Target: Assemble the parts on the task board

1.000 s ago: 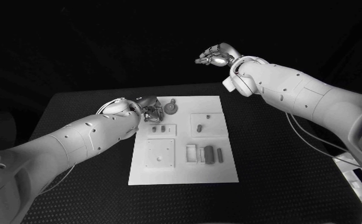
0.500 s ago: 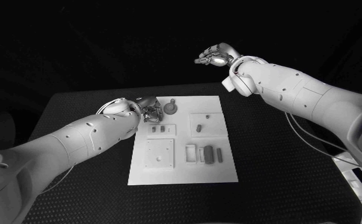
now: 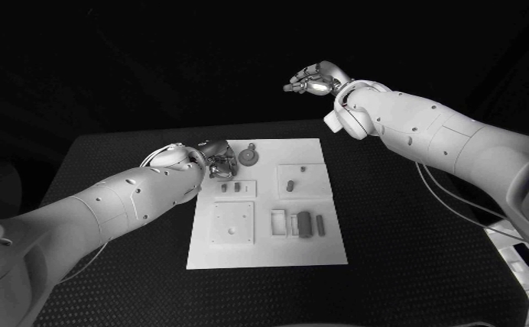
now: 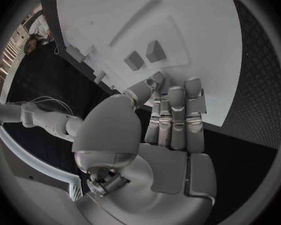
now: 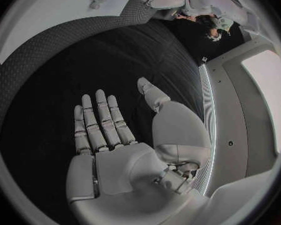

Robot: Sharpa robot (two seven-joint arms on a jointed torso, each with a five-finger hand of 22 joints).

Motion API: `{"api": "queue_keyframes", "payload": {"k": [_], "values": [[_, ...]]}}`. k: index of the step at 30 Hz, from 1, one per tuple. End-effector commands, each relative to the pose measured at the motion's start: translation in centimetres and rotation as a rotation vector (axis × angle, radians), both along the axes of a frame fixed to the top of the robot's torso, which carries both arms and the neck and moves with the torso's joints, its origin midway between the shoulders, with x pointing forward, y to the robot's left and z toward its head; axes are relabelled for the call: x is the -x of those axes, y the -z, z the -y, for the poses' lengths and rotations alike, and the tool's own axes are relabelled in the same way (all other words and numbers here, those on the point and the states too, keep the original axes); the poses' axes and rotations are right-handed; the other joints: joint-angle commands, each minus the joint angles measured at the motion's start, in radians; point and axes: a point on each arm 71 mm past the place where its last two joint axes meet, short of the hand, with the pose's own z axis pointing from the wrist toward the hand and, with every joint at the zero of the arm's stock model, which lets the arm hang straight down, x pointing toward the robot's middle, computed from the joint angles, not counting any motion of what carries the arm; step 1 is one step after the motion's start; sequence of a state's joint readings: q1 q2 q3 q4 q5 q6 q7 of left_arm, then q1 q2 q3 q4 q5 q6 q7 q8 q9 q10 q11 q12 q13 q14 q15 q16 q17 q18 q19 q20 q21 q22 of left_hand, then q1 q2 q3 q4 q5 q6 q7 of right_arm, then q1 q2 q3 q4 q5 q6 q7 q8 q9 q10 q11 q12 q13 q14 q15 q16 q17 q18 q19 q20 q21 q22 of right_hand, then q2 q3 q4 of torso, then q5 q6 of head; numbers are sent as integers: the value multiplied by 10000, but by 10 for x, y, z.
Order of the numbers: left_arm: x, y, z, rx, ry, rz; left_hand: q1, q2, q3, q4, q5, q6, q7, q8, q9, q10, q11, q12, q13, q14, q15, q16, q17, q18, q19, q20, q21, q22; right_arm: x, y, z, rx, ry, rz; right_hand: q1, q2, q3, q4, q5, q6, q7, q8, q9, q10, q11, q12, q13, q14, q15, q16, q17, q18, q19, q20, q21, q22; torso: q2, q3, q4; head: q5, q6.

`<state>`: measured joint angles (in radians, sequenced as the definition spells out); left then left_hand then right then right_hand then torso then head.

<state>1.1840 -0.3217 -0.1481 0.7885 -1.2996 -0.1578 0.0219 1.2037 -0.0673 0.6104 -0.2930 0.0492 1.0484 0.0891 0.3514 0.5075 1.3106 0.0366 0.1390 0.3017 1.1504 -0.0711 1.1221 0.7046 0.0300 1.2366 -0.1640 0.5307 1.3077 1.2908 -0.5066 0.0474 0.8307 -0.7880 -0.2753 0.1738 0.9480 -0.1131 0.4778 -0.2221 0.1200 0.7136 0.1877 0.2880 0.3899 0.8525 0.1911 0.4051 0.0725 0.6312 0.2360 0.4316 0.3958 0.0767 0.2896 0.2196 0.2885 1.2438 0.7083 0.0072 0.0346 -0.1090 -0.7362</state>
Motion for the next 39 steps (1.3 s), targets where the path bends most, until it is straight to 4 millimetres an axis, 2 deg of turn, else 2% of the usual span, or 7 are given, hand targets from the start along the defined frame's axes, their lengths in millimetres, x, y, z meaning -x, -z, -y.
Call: {"api": "queue_keyframes", "payload": {"k": [1,4,7,13,18,26,39], "values": [[5,8,3,85,124,-441,-68,98,19,41,29,38,163,-49,-6,-40,51,-129,-12,-17,23,19,23,618,-80,-36,11,194,0,0,-2,-14,-187,7,-24,86,-21,-53,-20,-68,477,36,-13,-35,42,11,-17,58,12,-50,16,55,57,11,-64,12,-3,-2,4,-1,5],[5,8,1,91,87,-414,-167,51,-99,41,12,-560,396,-393,-125,-360,191,-368,-52,-165,153,19,62,634,-188,60,-38,203,0,0,-2,-14,-173,11,-24,86,-21,-53,-20,-68,477,37,-14,-36,42,11,-18,57,12,-51,16,54,58,12,-66,14,-2,-2,4,4,-2],[4,8,0,84,51,-443,-185,-42,-186,44,9,-1041,404,-650,-227,-607,305,-514,-69,-297,264,22,93,681,-283,166,-81,206,0,0,-1,-10,-155,10,-22,80,-30,-58,-21,-69,476,41,-20,-36,41,12,-19,55,13,-59,18,32,7,22,-104,25,-2,-1,2,4,-4],[4,10,-2,-26,7,-658,-293,-207,-378,51,15,-1398,550,-810,-302,-1085,492,-700,-123,-503,443,7,104,784,-427,341,-138,212,0,0,0,-5,-135,7,-17,79,-37,-62,-21,-71,477,46,-28,-37,43,12,-21,48,17,-72,19,5,-52,33,-144,47,-1,-2,3,9,-3],[4,10,-4,-49,-57,-659,-221,-260,-488,43,17,-1798,523,-986,-390,-1292,566,-690,-127,-593,518,92,93,876,-471,429,-85,238,0,0,0,-4,-128,6,-14,76,-39,-62,-21,-74,479,46,-32,-38,43,11,-22,41,20,-79,18,-2,-66,35,-154,56,-2,0,4,8,-4],[3,10,-7,-52,-173,-577,-156,-281,-557,48,20,-2112,530,-1094,-445,-1329,571,-635,-86,-612,525,226,78,935,-462,452,20,238,0,0,1,1,-118,-3,-12,77,-41,-61,-20,-77,480,48,-36,-40,44,11,-23,37,22,-85,19,-12,-87,38,-169,69,0,-4,4,18,0],[1,10,-21,-102,-433,-539,-56,-288,-517,36,26,-2125,529,-1072,-440,-1307,560,-597,-58,-620,515,264,58,952,-472,452,48,237,2,2,10,44,-9,-83,17,101,-25,-65,-16,-78,477,53,-43,-41,43,11,-24,56,17,-81,27,-11,-82,33,-174,96,-5,-6,5,31,26]]}}
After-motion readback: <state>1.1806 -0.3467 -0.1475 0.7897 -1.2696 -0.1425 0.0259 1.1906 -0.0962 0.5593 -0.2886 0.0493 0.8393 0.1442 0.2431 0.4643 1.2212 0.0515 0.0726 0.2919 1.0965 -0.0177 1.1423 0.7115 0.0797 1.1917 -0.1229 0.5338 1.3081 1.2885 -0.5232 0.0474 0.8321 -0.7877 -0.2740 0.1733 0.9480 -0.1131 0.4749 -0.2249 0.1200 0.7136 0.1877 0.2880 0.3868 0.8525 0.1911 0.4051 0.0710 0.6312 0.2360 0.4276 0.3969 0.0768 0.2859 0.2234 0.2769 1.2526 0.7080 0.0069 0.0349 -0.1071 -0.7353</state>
